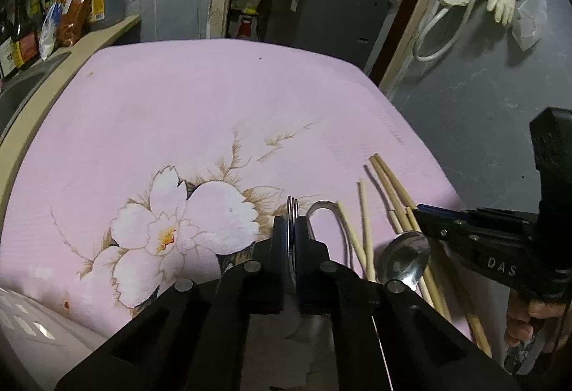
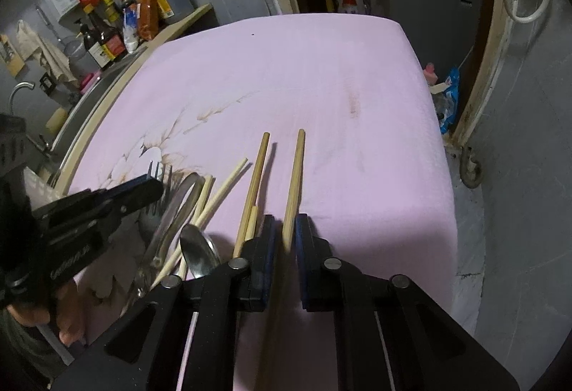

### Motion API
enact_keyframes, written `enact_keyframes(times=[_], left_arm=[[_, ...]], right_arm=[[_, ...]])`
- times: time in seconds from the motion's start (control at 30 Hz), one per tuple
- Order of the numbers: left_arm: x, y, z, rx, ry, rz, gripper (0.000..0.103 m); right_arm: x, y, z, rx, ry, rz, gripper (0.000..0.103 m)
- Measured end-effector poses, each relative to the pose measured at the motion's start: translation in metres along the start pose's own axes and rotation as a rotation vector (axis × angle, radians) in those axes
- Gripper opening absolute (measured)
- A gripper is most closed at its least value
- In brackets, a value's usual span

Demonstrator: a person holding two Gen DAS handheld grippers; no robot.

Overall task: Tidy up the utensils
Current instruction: 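Lift the chopstick with the right gripper and drop it into the white caddy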

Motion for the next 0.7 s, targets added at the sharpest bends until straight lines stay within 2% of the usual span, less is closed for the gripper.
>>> enact_keyframes(times=[0.13, 0.23, 0.4, 0.5, 0.7], left_arm=[[-0.007, 0.014, 0.0, -0.062, -0.023, 0.019, 0.0], [-0.014, 0.029, -0.001, -0.128, -0.053, 0.042, 0.0], [-0.032, 0.062, -0.007, -0.278, -0.106, 0.081, 0.0], [-0.04, 0.085, -0.011, -0.379, -0.123, 0.095, 0.0], [-0.036, 0.14, -0.009, -0.541, -0.114, 0.099, 0.0]], right_arm=[[-0.005, 0.009, -0.004, -0.035, -0.061, 0.07, 0.004], [-0.005, 0.025, -0.012, -0.111, -0.086, 0.11, 0.004], [0.009, 0.067, -0.029, -0.31, -0.037, 0.075, 0.004], [0.025, 0.094, -0.039, -0.464, 0.013, 0.026, 0.004], [0.056, 0.137, -0.046, -0.708, 0.07, -0.022, 0.004]])
Point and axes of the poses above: each gripper's, at about its wrist camera, not at the fingertips, and y roughly against the way its jaws point, x to its left, z to its top, the point moved 8 cm from there along -y, roughly the way its jaws point, and after that the axes turned 10 degrees about x, right-handed, at the moved point
